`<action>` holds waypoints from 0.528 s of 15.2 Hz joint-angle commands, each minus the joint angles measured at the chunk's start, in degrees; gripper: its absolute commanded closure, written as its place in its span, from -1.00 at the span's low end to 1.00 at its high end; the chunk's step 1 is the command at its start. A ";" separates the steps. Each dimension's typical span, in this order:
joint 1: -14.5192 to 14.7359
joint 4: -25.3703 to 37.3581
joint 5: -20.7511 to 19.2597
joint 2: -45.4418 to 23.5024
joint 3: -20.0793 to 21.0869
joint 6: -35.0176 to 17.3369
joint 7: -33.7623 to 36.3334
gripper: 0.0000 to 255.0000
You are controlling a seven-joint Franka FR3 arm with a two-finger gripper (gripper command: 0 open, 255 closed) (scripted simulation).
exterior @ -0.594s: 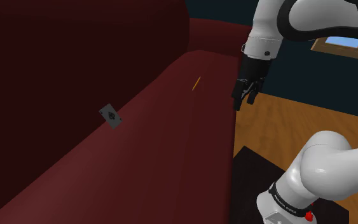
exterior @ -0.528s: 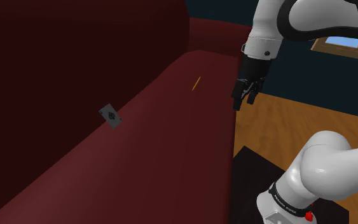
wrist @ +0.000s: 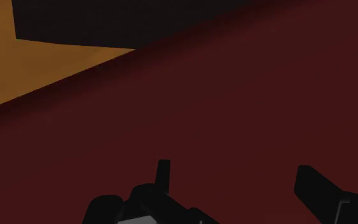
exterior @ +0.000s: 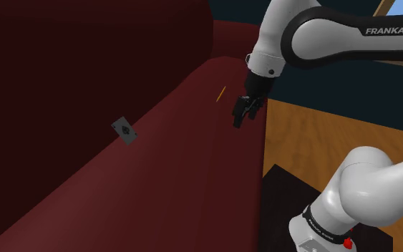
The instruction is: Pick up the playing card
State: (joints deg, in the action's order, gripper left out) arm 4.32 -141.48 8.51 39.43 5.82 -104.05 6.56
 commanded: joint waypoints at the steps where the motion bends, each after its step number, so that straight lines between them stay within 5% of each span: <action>1: 0.95 -0.12 0.52 -2.55 1.46 -5.36 -0.36 -1.00; 8: 3.19 2.30 0.45 -12.55 5.93 -21.36 -1.74 -1.00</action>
State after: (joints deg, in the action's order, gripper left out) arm 7.36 -139.58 9.16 28.42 11.35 -122.84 5.36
